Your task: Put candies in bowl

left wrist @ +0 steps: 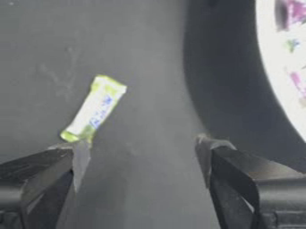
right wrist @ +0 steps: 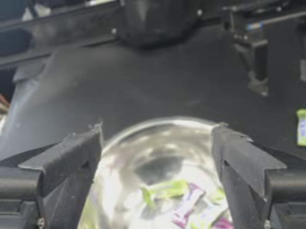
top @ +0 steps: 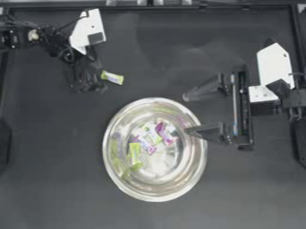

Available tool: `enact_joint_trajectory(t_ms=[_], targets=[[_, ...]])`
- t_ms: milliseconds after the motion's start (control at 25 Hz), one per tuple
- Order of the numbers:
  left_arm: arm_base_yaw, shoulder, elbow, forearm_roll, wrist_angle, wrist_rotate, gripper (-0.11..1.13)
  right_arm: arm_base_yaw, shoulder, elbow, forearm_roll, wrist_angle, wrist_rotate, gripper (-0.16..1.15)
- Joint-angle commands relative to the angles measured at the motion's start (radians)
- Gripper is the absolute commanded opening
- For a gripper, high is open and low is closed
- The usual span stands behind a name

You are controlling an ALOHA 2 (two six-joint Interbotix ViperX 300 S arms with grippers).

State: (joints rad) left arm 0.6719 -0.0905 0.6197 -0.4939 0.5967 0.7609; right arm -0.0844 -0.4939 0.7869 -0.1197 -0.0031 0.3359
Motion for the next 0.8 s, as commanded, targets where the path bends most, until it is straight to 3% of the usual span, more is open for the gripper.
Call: enact_joint_trajectory(t_ms=[40, 400, 800], targets=[[0.002, 0.003, -0.041, 0.005, -0.005, 0.245, 1.02, -0.002, -0.017, -0.003, 0.006, -0.025, 0.000, 1.00], [-0.003, 0.061, -0.054, 0.072, -0.074, 0.235, 1.02, -0.011, -0.017, 0.003, 0.015, -0.043, 0.000, 1.00], [-0.026, 0.124, -0.067, 0.095, -0.087, 0.230, 1.02, -0.020, -0.017, 0.011, 0.026, -0.061, 0.000, 1.00]])
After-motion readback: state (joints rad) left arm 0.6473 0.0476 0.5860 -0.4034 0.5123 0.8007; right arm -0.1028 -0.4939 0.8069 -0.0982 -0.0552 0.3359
